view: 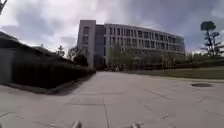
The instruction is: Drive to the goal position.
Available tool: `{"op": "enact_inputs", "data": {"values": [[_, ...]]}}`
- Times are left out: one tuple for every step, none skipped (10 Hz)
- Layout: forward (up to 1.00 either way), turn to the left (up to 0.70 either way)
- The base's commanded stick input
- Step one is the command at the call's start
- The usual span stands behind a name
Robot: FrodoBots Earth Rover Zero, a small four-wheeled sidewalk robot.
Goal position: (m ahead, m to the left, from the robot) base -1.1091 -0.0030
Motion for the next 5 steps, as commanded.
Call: {"op": "enact_inputs", "data": {"values": [[0.70,0.00],[0.70,0.00],[0.70,0.00],[0.70,0.00],[0.70,0.00]]}}
